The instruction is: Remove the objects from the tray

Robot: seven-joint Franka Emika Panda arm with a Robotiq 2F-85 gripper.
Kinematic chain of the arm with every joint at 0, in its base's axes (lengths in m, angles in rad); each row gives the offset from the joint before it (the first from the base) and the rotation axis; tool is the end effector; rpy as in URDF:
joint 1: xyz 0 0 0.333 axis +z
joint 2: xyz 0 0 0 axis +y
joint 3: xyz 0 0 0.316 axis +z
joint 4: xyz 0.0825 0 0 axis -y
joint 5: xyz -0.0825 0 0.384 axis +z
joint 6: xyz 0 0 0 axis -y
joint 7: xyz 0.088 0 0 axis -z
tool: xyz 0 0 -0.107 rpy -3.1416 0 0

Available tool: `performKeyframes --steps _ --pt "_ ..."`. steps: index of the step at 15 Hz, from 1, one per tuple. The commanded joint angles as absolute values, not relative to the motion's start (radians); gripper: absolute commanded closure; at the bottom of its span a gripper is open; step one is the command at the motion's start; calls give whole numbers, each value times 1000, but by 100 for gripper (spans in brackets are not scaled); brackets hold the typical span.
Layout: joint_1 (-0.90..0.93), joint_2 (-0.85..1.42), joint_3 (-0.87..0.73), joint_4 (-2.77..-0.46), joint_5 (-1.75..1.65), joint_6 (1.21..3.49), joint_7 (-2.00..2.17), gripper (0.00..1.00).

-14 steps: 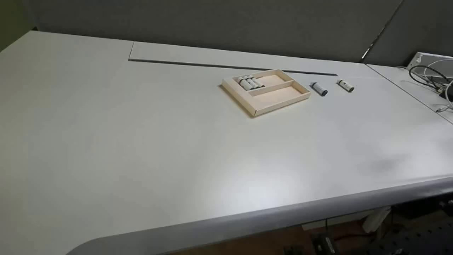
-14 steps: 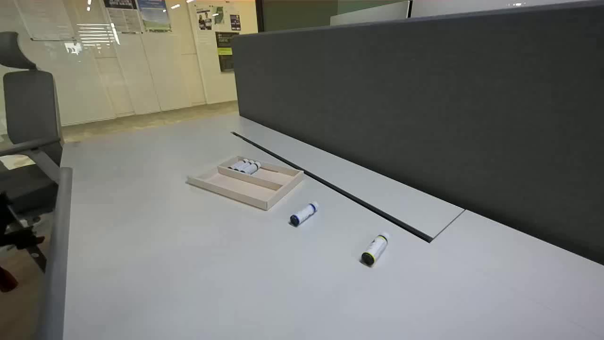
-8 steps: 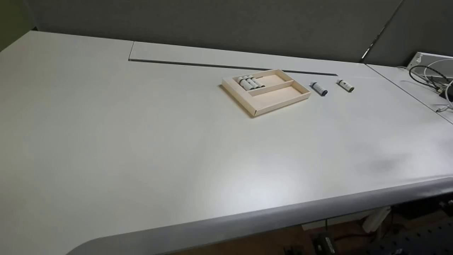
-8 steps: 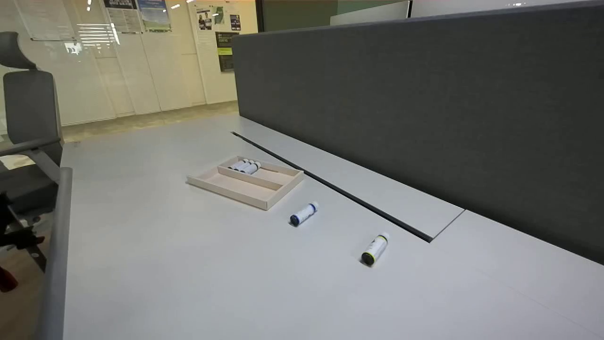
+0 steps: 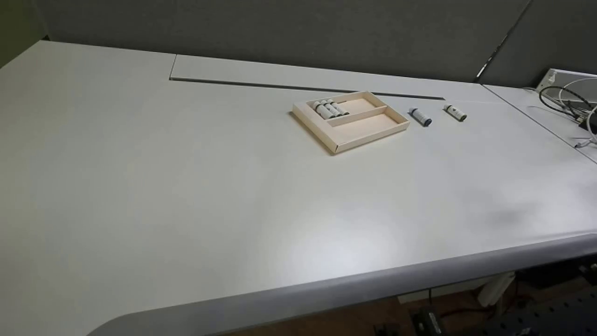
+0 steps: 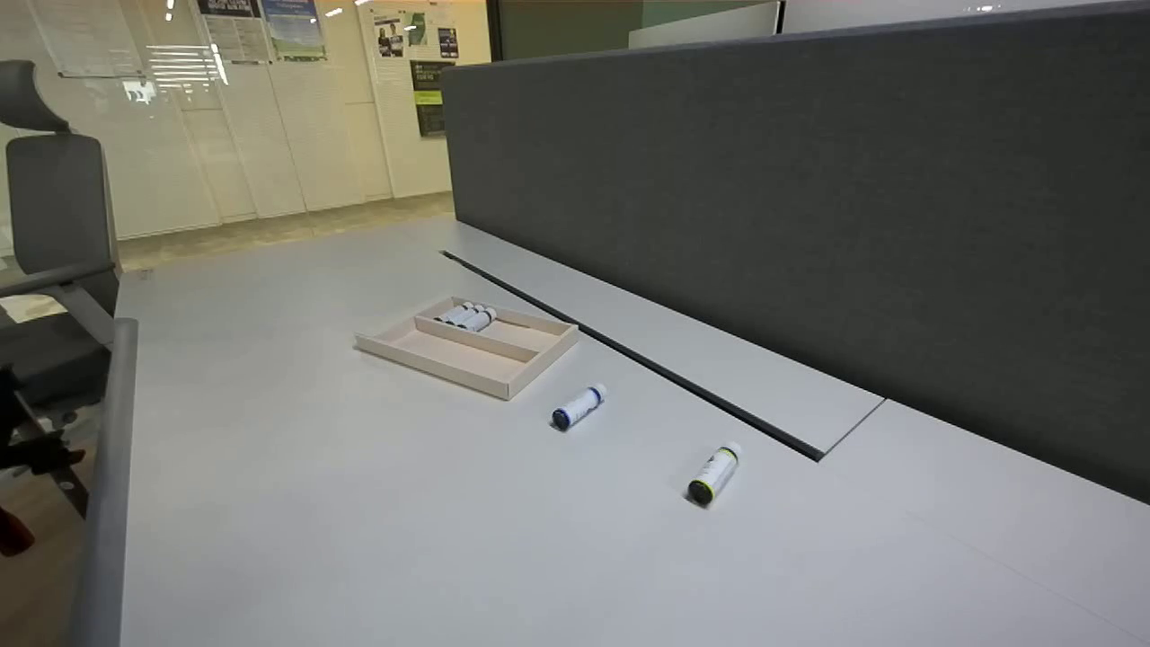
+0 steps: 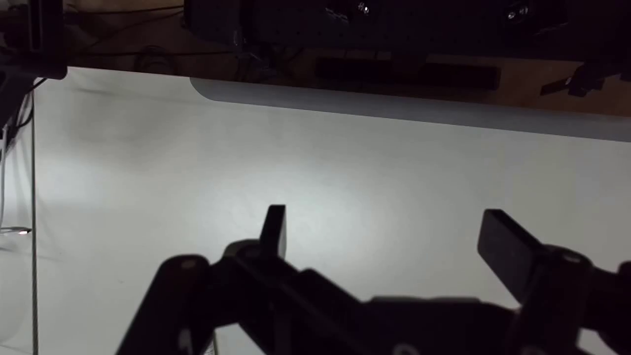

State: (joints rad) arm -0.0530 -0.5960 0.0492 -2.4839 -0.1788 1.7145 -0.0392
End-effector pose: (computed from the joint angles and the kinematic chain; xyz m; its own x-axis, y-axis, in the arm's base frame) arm 0.3501 -0.0168 0.4805 0.9819 0.0469 -0.1834 0.0821 -0.9785 0.1890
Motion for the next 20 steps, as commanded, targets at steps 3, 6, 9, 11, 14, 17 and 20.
performKeyframes --steps 3,6,9,11,14,17,20 --pt "-32 -595 32 -2482 -187 1711 -30 0" --pt "-32 -595 32 -2482 -187 1711 -30 0" --pt "-44 -519 -8 -2461 -181 1963 -33 0" --pt "-44 -396 -45 -2386 -156 2067 -87 0" --pt "-42 -216 -83 -2249 -140 2168 -173 0" --pt "-32 -43 -86 -2076 -80 2158 -259 0" --pt "-19 118 -48 -1904 -19 2076 -319 0"
